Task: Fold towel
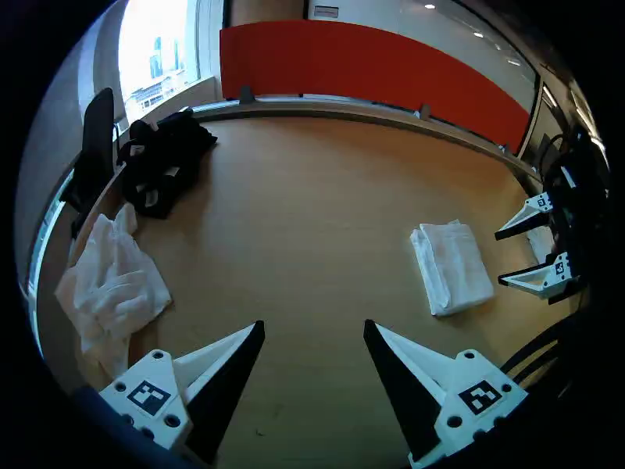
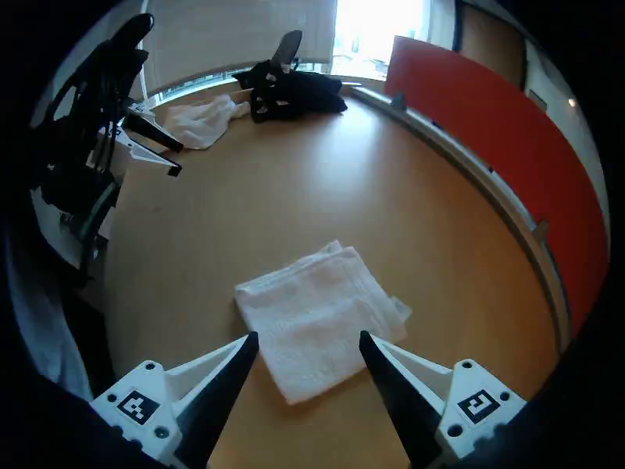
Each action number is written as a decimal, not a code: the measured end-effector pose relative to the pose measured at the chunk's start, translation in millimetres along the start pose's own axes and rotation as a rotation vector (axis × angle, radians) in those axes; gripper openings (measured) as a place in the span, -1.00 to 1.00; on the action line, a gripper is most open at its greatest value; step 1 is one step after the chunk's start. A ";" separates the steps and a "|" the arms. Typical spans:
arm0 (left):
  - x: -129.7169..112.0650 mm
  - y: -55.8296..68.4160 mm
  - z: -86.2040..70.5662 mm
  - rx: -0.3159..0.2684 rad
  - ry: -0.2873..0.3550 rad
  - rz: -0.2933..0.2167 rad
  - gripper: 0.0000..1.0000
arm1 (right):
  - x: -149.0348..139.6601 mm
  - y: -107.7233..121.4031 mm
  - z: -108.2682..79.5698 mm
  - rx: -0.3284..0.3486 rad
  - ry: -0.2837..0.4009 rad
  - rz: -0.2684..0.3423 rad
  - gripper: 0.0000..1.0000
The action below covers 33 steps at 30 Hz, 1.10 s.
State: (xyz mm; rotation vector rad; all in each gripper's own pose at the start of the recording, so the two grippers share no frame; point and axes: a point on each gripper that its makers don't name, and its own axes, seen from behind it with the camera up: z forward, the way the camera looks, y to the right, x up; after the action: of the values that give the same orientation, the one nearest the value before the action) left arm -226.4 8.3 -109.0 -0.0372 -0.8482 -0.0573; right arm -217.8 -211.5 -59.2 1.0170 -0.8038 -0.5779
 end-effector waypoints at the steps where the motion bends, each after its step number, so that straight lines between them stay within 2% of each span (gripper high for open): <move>1: 0.5 0.4 0.0 0.000 0.001 0.001 0.89 | -2.4 0.0 0.2 -0.001 -0.003 0.001 1.00; 19: 5.9 7.7 -0.4 -0.007 0.006 0.010 0.88 | -44.6 0.0 2.9 -0.016 -0.058 0.034 0.99; 33: 4.5 9.2 -0.4 -0.007 0.002 0.013 0.88 | -74.5 -5.5 11.7 -0.031 -0.095 0.054 0.80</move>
State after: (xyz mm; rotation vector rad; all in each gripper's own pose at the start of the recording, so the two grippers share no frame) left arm -222.6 17.3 -106.0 -0.0496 -0.8459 -0.0479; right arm -271.2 -164.1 -84.0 0.9416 -0.9009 -0.5938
